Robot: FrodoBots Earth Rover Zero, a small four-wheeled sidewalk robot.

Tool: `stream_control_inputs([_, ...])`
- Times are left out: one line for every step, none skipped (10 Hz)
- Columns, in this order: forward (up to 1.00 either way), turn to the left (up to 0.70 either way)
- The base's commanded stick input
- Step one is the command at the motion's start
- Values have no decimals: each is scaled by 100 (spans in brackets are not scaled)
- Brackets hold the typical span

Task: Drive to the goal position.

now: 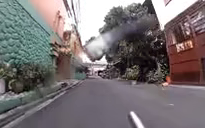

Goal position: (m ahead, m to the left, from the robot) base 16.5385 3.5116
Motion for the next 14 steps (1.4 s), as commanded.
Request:
stream_control_inputs([85, -27])
stream_control_inputs([85, -26])
stream_control_inputs([85, -26])
stream_control_inputs([85, -25])
stream_control_inputs([85, -25])
stream_control_inputs([85, -25])
stream_control_inputs([85, -24])
stream_control_inputs([85, -24])
stream_control_inputs([85, -26])
stream_control_inputs([85, -12])
stream_control_inputs([85, 0])
stream_control_inputs([85, 0])
stream_control_inputs([85, 0])
stream_control_inputs([85, 0])
